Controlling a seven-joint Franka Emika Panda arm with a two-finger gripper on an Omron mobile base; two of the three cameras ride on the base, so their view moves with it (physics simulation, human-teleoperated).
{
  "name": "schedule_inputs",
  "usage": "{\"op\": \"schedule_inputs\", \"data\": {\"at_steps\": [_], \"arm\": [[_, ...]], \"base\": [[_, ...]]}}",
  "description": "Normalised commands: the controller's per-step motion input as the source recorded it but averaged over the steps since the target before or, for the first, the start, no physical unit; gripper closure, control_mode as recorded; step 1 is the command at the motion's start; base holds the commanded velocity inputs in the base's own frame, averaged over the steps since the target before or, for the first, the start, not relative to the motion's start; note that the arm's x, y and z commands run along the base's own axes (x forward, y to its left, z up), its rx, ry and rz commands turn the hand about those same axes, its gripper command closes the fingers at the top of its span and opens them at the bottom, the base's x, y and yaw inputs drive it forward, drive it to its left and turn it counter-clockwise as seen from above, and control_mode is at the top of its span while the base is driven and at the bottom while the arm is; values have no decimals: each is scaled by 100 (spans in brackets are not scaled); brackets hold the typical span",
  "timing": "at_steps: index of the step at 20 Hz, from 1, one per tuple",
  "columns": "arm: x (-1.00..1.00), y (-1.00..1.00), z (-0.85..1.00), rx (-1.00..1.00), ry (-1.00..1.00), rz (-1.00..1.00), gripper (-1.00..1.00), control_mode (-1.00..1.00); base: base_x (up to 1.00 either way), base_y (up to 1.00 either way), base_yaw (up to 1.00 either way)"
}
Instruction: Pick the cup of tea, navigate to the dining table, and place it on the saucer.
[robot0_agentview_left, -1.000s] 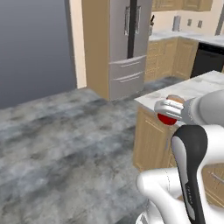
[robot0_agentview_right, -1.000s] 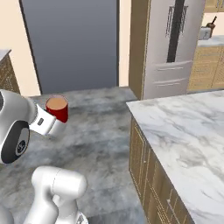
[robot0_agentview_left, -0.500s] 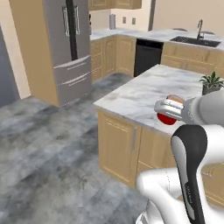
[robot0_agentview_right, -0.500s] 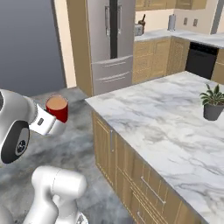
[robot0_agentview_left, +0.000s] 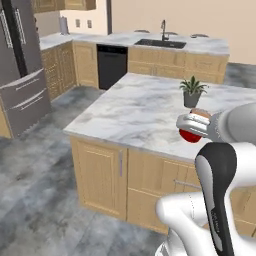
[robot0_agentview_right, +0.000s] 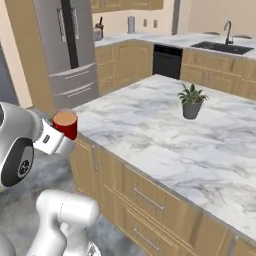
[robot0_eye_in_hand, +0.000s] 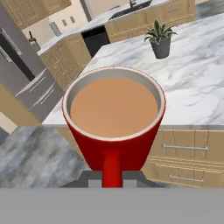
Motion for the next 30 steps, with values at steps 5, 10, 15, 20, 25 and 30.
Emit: {"op": "schedule_inputs", "data": {"at_steps": [5,10,15,20,25,30], "arm": [[0,0,0,0,0,0,100,100],[0,0,0,0,0,0,100,100],[0,0,0,0,0,0,100,100],[0,0,0,0,0,0,100,100],[0,0,0,0,0,0,100,100],[0,0,0,0,0,0,100,100]], "base": [[16,0,-48],[15,0,-45],[22,4,-33],[30,40,-17],[31,-2,-19],[31,-95,-12]]}}
